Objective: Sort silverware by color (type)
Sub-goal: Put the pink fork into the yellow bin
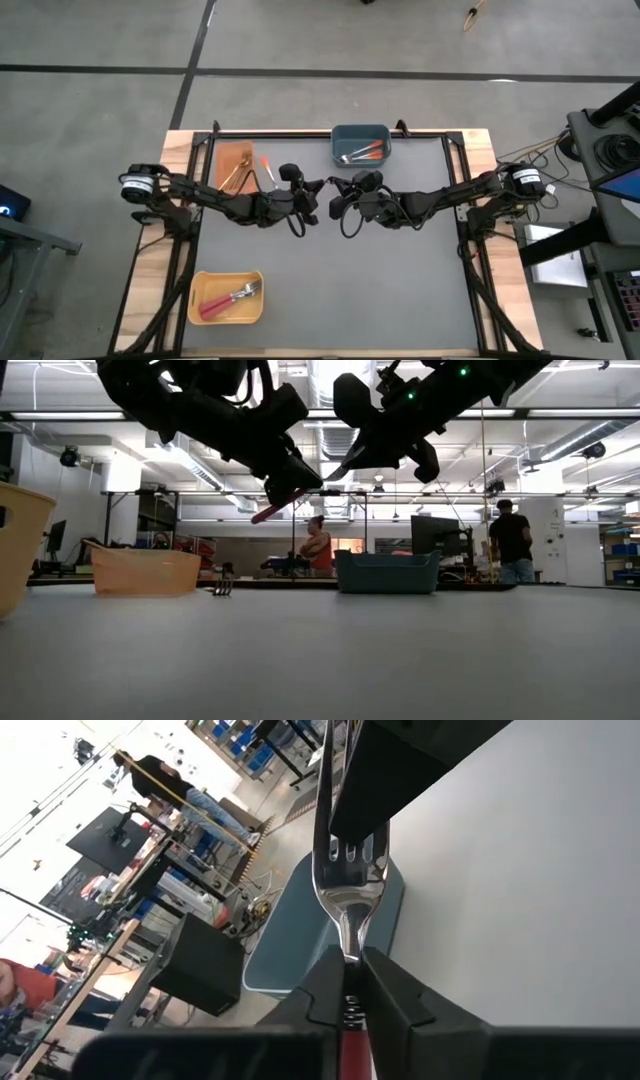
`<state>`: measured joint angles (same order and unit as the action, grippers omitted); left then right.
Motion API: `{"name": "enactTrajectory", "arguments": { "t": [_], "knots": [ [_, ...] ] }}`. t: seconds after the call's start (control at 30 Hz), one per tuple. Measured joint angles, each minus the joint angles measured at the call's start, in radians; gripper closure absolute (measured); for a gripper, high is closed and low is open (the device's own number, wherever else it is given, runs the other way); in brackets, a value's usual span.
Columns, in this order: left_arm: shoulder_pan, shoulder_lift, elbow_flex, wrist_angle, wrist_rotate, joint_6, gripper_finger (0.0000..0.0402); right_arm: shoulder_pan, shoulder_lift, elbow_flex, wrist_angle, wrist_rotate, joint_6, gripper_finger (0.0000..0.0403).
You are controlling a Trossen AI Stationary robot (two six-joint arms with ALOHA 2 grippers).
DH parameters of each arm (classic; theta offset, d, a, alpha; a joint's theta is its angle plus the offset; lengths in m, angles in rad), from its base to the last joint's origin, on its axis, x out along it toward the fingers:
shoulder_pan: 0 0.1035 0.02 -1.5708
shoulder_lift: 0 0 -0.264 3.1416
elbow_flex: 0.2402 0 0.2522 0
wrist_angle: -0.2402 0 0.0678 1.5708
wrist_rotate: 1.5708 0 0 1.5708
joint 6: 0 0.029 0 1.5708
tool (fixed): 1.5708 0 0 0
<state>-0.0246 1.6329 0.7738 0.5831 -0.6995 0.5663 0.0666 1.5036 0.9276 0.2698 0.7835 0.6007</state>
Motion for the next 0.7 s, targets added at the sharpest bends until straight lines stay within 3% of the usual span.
{"name": "enactTrajectory", "arguments": {
  "t": [0.33, 0.5, 0.7],
  "knots": [
    [0.000, 0.000, 0.000, -0.013, 0.003, -0.037, 0.0400, 0.000, -0.001, 0.001, -0.003, -0.004, -0.001, 0.0345],
    [0.000, 0.000, 0.000, -0.102, 0.012, -0.119, 0.0398, 0.001, -0.002, 0.001, -0.037, -0.005, 0.002, 0.0316],
    [0.000, 0.000, 0.000, -0.253, 0.158, -0.244, 0.0399, 0.001, -0.003, 0.001, -0.065, -0.005, 0.000, 0.0294]
  ]
}}
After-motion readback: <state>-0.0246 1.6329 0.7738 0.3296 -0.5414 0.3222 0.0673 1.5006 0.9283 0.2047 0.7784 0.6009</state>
